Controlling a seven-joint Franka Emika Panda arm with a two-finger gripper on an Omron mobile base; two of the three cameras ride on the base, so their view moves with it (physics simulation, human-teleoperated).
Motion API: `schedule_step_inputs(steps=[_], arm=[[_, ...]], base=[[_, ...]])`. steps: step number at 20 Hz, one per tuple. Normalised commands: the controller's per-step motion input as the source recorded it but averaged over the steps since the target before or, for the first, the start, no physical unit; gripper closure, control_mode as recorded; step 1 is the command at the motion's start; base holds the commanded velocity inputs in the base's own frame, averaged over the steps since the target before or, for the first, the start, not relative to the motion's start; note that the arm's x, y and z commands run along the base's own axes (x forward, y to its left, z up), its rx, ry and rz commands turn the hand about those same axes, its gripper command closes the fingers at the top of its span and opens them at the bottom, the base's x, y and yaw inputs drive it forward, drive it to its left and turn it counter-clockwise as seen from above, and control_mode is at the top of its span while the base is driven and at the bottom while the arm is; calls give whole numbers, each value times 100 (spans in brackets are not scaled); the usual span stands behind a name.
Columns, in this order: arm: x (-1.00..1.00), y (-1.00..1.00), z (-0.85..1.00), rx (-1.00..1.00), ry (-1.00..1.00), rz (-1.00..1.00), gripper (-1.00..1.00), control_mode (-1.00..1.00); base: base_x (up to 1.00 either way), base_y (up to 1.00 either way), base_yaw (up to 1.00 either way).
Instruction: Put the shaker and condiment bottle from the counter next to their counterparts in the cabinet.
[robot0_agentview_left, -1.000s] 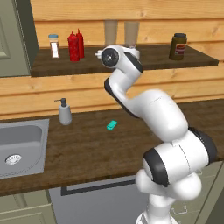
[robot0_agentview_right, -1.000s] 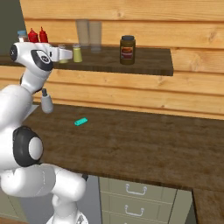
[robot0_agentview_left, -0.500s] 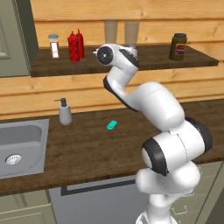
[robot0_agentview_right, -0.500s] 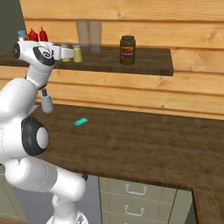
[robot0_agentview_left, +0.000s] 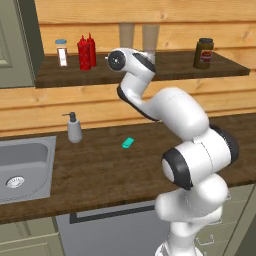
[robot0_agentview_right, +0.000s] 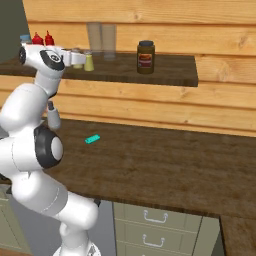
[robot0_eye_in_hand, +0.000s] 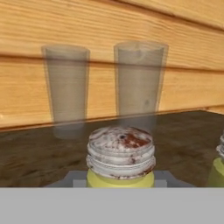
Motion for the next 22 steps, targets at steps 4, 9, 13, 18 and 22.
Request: schedule_step_inputs(steps=[4, 9, 13, 18, 22], arm=[[43, -6, -30, 0, 0, -1, 100, -100], [30, -3, -38, 0, -1, 0, -100, -100], [8, 0, -39, 0, -5, 0, -100, -100], [0, 0, -34, 0, -8, 0, -100, -100], [0, 0, -28, 0, -6, 0, -100, -100]], base=[[0, 0, 0], [0, 0, 0], [0, 0, 0], [0, 0, 0], [0, 0, 0]])
